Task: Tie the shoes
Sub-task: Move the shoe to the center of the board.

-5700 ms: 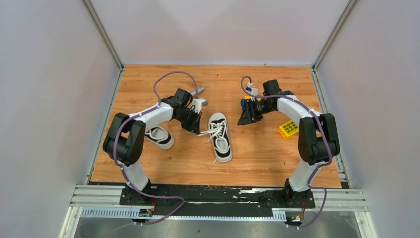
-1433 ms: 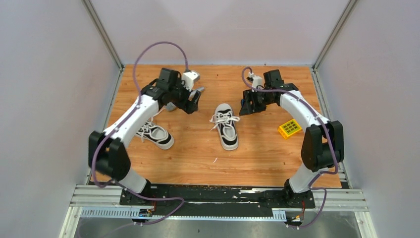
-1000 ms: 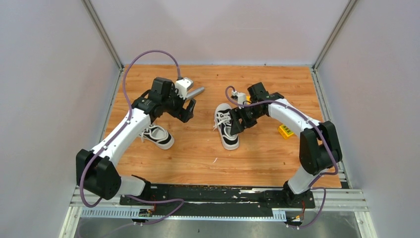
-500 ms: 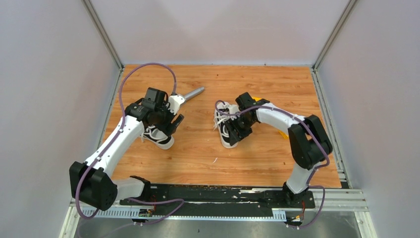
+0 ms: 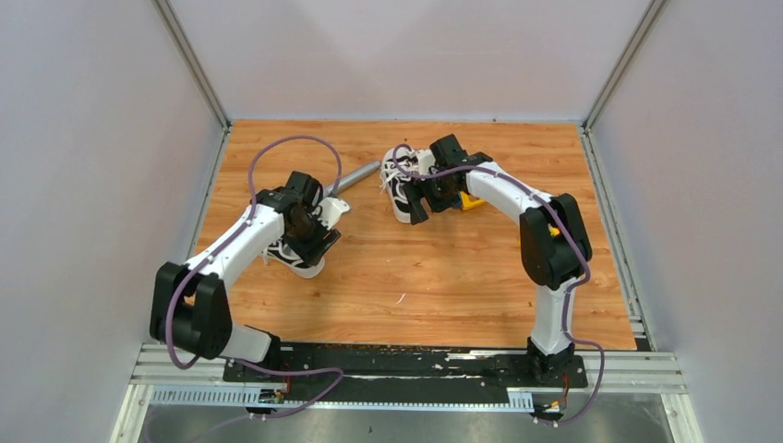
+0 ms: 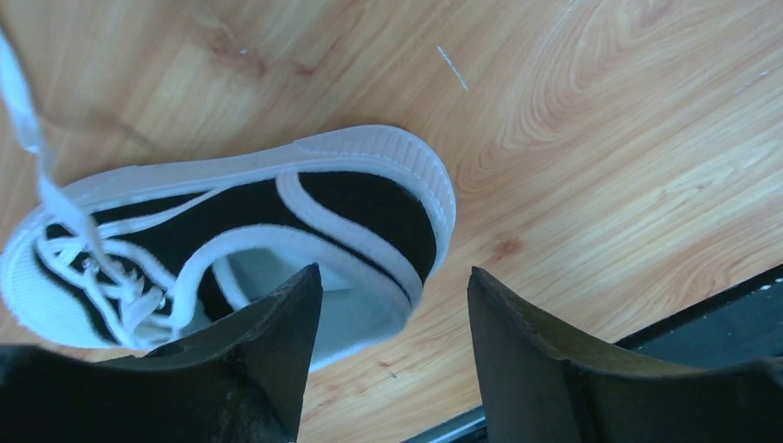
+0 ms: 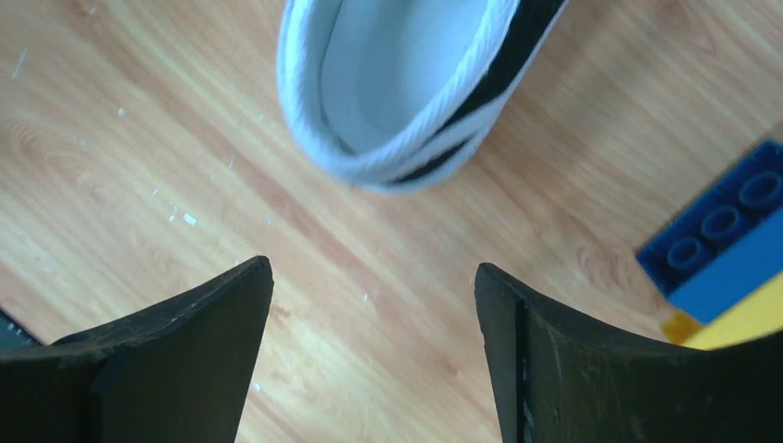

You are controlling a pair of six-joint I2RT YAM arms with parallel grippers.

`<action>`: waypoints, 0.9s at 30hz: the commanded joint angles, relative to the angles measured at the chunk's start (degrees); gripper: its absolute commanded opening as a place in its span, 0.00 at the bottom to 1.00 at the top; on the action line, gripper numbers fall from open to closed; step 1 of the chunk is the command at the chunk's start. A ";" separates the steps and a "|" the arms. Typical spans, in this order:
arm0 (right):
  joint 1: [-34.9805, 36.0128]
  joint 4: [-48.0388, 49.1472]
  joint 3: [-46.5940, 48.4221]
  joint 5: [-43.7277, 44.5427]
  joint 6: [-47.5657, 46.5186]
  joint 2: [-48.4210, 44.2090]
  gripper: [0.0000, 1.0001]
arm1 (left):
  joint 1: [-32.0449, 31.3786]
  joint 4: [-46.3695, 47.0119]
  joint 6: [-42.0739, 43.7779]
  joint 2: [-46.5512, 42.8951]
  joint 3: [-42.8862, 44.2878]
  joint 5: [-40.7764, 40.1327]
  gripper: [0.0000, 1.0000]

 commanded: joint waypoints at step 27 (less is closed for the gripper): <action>-17.34 -3.63 -11.95 -9.78 1.14 -26.09 0.71 | -22.27 -10.47 25.67 10.77 11.17 36.82 0.00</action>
